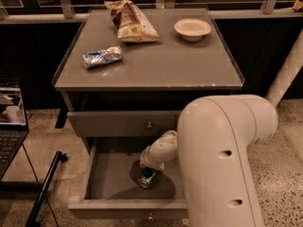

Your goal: Pick green can from middle drawer and place on counter

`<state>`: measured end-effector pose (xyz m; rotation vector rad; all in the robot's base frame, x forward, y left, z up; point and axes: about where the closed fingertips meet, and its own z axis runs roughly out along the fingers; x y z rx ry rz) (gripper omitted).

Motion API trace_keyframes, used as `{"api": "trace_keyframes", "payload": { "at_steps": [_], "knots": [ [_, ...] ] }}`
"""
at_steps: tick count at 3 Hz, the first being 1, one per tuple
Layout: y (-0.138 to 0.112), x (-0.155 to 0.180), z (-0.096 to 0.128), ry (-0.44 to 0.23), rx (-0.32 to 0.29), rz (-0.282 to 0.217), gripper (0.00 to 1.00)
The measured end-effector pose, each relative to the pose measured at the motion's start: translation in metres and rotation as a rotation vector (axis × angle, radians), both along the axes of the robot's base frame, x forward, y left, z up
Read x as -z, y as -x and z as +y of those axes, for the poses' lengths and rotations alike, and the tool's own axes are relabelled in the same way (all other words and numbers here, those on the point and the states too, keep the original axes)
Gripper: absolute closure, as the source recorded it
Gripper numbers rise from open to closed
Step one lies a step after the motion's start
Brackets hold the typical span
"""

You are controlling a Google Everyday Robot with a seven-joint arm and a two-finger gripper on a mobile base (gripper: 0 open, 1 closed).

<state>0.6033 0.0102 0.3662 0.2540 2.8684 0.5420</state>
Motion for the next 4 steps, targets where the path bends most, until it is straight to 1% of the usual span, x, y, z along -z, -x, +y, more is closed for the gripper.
{"api": "trace_keyframes", "payload": {
  "at_steps": [1,2,3,4],
  "knots": [
    [0.000,-0.003,0.000,0.000,0.000,0.000,1.00],
    [0.003,-0.018,-0.004,-0.062,-0.020,-0.070,1.00],
    [0.022,-0.051,-0.020,-0.178,-0.063,-0.218,1.00],
    [0.047,-0.070,-0.030,-0.261,-0.095,-0.310,1.00]
  ]
}}
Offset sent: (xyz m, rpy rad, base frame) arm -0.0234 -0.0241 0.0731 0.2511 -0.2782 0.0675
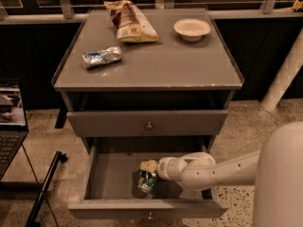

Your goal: Pick green can from middle drawer and place on counter

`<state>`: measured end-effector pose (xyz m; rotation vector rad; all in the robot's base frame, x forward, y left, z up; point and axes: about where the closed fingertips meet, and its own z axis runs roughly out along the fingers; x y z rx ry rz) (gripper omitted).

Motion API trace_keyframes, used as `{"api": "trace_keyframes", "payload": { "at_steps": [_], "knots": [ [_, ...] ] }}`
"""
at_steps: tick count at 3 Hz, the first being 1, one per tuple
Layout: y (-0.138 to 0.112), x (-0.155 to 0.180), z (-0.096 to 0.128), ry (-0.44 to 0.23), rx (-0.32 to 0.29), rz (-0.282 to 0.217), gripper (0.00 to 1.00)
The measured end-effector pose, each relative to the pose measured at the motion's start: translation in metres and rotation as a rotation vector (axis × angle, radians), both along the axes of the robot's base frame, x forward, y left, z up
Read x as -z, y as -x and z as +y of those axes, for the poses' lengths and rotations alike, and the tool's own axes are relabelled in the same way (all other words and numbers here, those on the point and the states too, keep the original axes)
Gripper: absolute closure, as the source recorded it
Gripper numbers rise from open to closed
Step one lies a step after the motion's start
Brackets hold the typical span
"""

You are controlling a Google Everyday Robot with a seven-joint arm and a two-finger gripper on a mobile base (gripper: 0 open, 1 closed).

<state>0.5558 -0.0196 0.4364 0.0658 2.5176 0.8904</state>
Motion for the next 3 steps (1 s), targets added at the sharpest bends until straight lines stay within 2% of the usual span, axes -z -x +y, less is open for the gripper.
{"api": "trace_keyframes", "payload": {
  "at_steps": [1,2,3],
  "knots": [
    [0.024,-0.013,0.002,-0.081,-0.043,-0.046,1.00],
    [0.025,-0.020,0.009,-0.112,-0.066,-0.060,1.00],
    [0.024,-0.016,0.015,-0.100,-0.078,-0.033,1.00]
  ]
}}
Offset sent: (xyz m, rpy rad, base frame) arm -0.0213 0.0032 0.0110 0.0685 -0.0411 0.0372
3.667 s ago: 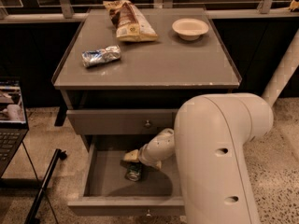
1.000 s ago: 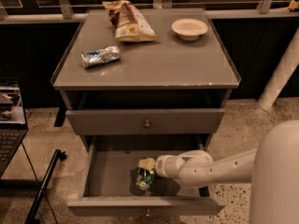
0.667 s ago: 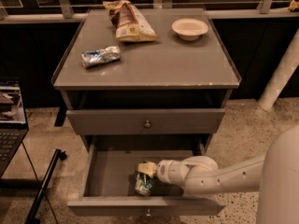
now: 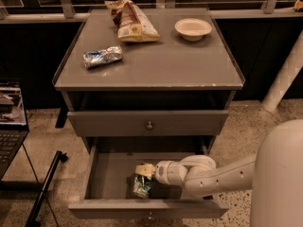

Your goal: Pick green can from middle drawer and place on counter

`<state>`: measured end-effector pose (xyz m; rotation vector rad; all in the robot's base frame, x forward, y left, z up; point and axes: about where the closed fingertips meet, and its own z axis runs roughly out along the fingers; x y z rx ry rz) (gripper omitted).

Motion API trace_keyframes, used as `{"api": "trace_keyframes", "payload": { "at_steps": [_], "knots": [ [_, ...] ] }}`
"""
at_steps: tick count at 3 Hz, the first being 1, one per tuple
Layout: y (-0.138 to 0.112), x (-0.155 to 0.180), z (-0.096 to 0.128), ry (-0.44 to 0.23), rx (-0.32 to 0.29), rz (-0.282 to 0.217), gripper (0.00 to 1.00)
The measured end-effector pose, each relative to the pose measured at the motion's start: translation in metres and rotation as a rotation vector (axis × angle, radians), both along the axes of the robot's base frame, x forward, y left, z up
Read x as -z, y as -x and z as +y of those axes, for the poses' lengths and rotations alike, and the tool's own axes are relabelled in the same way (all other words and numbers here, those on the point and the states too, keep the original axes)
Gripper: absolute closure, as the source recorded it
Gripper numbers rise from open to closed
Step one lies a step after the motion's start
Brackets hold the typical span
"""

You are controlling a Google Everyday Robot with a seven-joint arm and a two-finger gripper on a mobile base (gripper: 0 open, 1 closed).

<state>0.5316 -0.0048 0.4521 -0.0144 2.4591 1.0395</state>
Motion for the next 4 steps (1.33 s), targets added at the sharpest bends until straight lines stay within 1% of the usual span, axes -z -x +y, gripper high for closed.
{"api": "trace_keyframes", "payload": {
  "at_steps": [1,2,3,4],
  "knots": [
    [0.016,-0.032,0.012,0.012,-0.032,-0.009,1.00],
    [0.040,-0.097,0.018,0.052,-0.061,-0.088,1.00],
    [0.050,-0.174,0.024,0.092,-0.069,-0.222,1.00],
    [0.047,-0.214,0.027,0.118,-0.081,-0.310,1.00]
  ]
}}
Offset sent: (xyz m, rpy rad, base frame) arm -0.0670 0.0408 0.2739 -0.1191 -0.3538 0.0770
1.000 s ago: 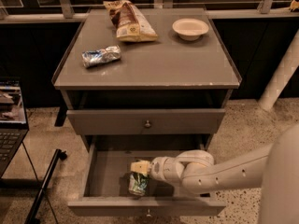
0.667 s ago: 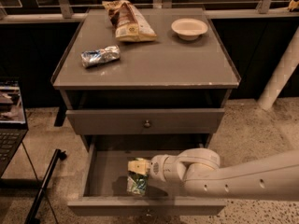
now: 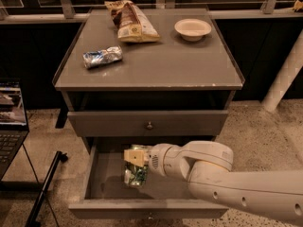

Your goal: Pick green can from middle drawer and place on counter

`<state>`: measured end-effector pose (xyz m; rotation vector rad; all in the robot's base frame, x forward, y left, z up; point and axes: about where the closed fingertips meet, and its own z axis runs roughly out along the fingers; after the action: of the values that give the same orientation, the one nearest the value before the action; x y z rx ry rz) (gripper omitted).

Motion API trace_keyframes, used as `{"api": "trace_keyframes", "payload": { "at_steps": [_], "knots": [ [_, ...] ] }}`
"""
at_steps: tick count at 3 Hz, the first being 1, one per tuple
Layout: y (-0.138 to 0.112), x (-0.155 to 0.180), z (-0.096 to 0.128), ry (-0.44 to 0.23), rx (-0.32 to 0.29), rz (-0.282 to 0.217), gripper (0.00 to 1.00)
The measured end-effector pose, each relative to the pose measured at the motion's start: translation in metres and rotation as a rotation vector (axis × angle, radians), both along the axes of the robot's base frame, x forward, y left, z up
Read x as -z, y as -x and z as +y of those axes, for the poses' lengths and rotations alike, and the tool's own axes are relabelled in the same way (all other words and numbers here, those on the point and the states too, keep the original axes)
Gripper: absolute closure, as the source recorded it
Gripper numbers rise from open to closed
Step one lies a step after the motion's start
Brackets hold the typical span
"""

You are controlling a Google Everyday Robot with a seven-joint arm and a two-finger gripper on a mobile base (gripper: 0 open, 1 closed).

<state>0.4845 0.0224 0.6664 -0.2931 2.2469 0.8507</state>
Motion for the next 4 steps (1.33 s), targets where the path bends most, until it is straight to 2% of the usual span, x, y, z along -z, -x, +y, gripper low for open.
{"api": "trace_keyframes", "payload": {
  "at_steps": [1,2,4],
  "knots": [
    [0.000,0.000,0.000,0.000,0.000,0.000,1.00],
    [-0.011,-0.033,0.004,0.003,-0.015,-0.089,1.00],
    [-0.037,-0.162,0.001,0.100,0.008,-0.375,1.00]
  ]
}}
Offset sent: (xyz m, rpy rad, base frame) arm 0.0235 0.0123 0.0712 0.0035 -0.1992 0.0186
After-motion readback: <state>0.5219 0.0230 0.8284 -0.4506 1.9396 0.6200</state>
